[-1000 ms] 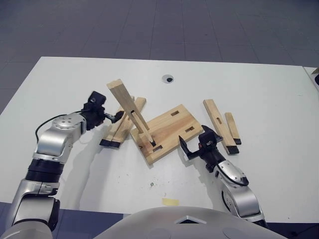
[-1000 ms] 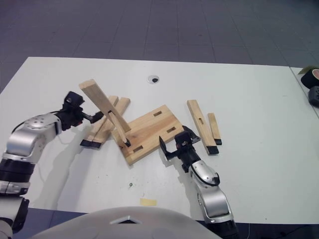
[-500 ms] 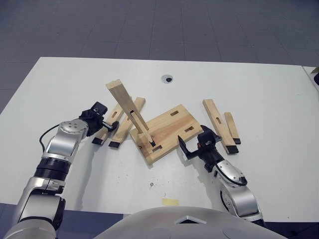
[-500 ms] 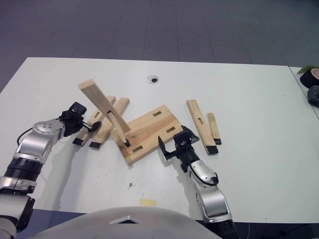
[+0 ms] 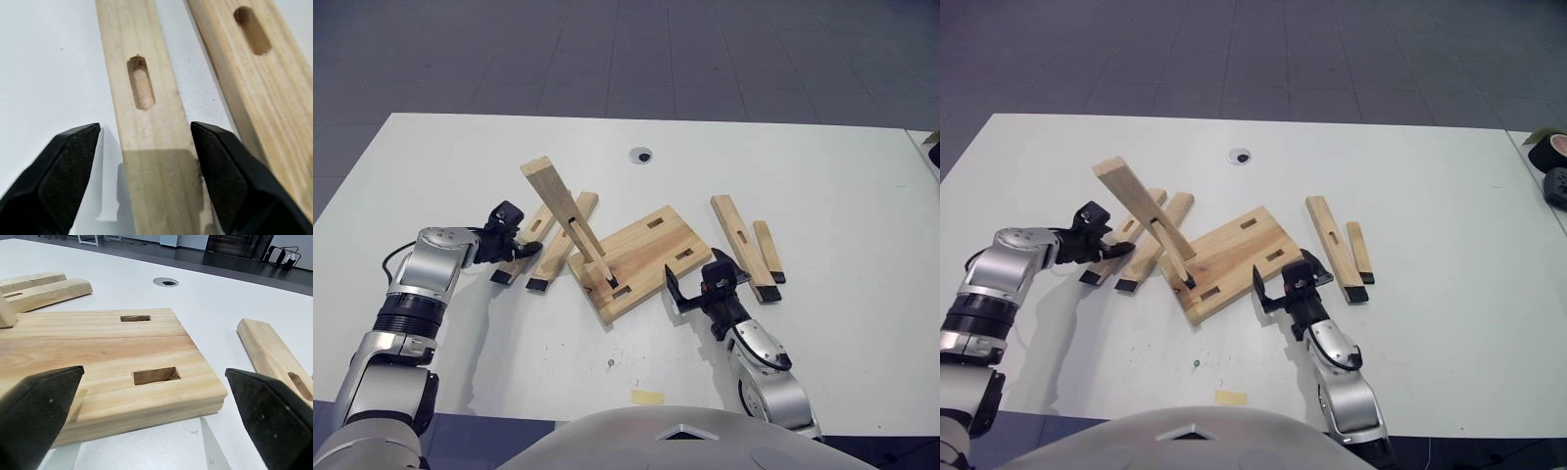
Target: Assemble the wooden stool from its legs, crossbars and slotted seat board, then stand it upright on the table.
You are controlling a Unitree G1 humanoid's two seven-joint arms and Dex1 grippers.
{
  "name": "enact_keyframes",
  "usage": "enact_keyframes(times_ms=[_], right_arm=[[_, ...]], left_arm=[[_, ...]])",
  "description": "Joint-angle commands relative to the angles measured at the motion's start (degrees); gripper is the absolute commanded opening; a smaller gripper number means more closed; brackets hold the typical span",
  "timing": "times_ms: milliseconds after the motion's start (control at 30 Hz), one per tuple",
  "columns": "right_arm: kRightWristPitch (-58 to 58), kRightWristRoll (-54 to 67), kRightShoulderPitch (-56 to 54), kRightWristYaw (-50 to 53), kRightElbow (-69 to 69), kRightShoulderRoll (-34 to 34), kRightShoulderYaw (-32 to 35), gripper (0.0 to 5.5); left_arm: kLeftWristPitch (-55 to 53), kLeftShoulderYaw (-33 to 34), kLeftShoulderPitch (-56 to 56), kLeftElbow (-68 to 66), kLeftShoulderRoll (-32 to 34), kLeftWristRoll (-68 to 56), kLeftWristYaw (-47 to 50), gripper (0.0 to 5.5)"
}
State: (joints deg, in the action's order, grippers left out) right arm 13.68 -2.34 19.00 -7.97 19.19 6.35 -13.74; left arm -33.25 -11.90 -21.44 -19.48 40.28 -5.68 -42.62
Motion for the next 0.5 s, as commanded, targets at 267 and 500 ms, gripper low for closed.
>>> enact_keyframes(times_ms=[267, 500], right_arm=[[0.1, 0.1, -3.1, -0.3, -1.3, -0.1, 1.0, 5.40], [-0.6, 1.5, -4.7, -0.6, -1.2, -0.6, 2.4, 5.40]], left_arm=[[1.3, -1.1, 6.0, 3.2, 0.6, 4.8, 0.9, 2.13], [6.0, 9.0, 0.4, 3.8, -4.0, 1.7, 9.3, 2.13]])
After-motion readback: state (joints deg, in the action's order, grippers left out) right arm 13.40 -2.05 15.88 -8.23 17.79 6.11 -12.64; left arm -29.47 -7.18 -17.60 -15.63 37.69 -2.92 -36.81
